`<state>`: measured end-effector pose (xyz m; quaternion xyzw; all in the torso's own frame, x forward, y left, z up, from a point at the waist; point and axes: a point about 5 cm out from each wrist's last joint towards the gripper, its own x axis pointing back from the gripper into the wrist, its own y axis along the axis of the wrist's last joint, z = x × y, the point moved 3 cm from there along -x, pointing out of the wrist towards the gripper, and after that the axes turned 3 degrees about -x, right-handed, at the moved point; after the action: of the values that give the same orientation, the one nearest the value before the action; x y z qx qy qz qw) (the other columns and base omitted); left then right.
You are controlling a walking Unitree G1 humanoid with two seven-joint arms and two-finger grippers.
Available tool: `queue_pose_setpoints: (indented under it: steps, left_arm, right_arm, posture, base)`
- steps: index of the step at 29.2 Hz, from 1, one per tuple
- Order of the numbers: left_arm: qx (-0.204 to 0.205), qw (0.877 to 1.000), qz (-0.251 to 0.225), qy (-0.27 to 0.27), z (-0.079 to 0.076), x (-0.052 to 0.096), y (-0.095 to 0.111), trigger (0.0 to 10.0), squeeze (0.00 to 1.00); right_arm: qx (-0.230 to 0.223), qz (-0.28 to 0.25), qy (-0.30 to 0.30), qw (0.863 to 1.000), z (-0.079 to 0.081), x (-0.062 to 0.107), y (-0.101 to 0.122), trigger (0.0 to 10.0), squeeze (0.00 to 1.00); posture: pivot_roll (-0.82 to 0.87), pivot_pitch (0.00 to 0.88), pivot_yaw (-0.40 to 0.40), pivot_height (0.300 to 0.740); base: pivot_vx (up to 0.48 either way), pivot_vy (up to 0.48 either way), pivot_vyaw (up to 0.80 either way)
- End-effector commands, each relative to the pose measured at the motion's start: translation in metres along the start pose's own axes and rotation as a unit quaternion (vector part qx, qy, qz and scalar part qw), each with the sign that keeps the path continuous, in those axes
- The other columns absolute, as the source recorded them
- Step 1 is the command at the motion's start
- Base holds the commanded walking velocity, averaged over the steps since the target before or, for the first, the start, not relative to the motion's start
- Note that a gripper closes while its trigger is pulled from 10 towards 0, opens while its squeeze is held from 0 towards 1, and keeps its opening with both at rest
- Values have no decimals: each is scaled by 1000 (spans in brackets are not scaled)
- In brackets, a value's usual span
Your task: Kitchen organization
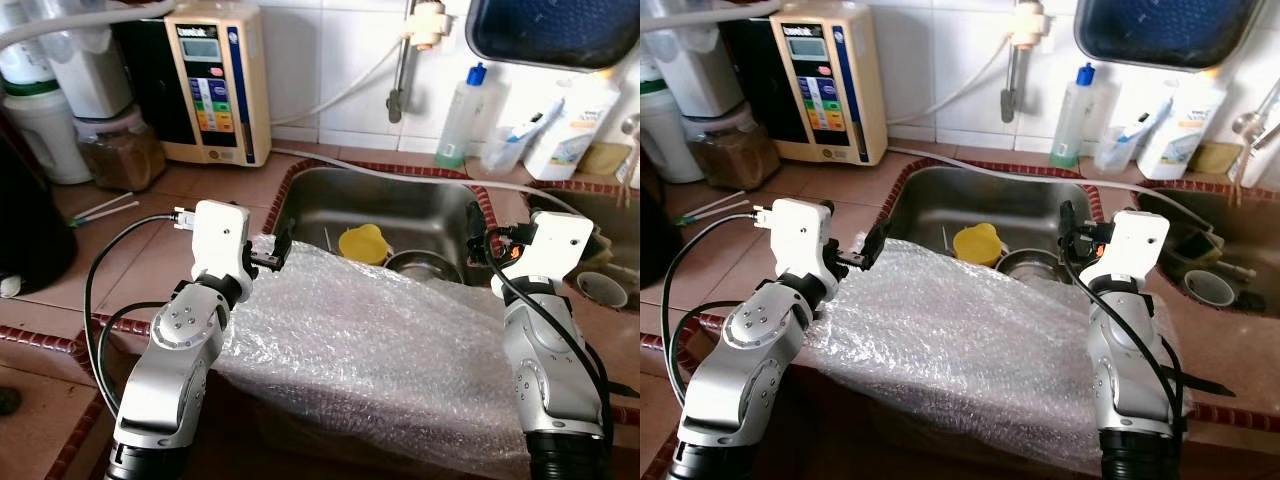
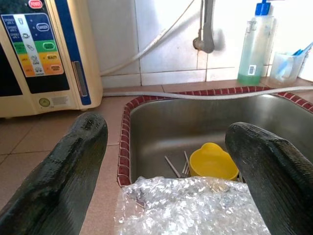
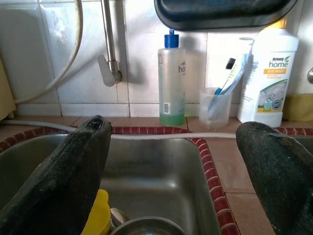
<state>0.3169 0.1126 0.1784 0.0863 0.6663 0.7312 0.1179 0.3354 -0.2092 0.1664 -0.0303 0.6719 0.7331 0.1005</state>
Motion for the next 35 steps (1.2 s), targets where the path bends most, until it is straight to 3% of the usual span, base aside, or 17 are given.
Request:
queue_pose_setpoints:
  steps: [1, 35]
  left_arm:
    - [-2, 1000, 4, 1, 0, 1, -1, 10000, 0]
    - [0, 1000, 3, 0, -1, 0, 0, 10000, 0]
  right_arm:
    - [-2, -3, 0, 1000, 1, -4, 2, 10000, 0]
    - [-1, -9, 2, 1000, 0, -8, 7, 10000, 0]
  posture:
    - [71, 0, 27, 740]
    - [66, 0, 24, 740]
  base:
    - [-307, 0, 0]
    - [-318, 0, 0]
